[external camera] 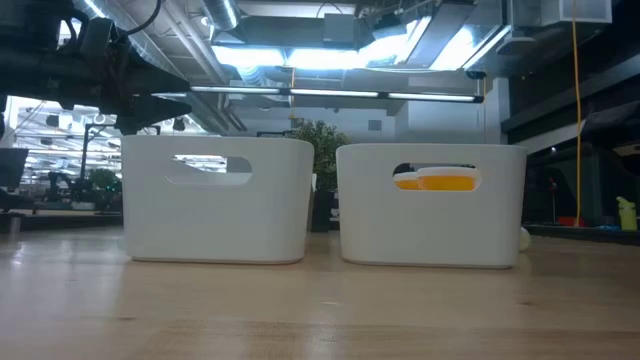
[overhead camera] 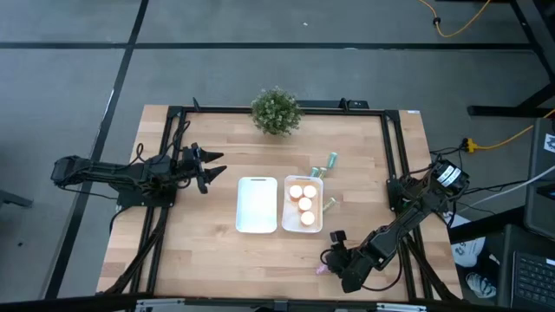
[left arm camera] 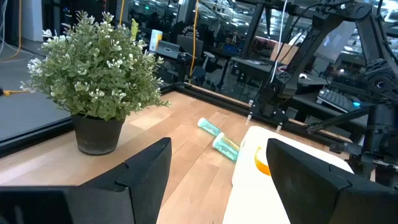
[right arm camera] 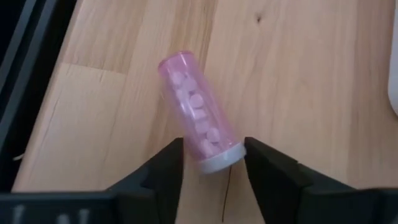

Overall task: Pick and place medicine bottles into bin by pill shape (circle, oval)
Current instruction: Put the pink tablet bottle into the left white bin

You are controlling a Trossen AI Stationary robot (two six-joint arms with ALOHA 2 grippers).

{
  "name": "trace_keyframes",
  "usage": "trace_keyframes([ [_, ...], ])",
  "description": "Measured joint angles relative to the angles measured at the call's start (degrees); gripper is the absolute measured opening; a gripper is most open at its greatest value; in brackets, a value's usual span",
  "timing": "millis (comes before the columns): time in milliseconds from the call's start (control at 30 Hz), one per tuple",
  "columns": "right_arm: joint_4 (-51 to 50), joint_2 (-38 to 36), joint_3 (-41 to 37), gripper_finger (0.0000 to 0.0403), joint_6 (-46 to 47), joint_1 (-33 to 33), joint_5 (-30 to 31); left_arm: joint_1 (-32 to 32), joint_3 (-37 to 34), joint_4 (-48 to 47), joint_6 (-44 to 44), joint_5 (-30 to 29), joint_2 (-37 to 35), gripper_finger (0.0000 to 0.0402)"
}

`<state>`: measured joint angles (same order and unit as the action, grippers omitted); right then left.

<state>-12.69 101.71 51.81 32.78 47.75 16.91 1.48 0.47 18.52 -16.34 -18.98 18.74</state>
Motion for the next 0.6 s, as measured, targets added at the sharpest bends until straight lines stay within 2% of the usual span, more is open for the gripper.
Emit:
trace_keyframes([
  [200, -0.3, 0.0, 0.1, 0.0103, 0.1, 0.0, 0.2, 0.0, 0.0, 0.0, 0.0, 0.0, 0.0, 0.0255],
  [367, -1.6, -0.4, 0.1, 0.0103, 0.1, 0.0, 0.1, 0.0, 0.0, 0.0, 0.0, 0.0, 0.0, 0.0255],
  [467, -7.6, -0.9, 2.2, 0.0109, 0.0, 0.0, -0.1, 0.0, 0.0, 0.0, 0.0, 0.0, 0.0, 0.0255],
  [600, -22.1, -1.1, 8.7, 0.0103, -0.6, 0.0, 1.2, 0.0, 0.0, 0.0, 0.0, 0.0, 0.0, 0.0255],
])
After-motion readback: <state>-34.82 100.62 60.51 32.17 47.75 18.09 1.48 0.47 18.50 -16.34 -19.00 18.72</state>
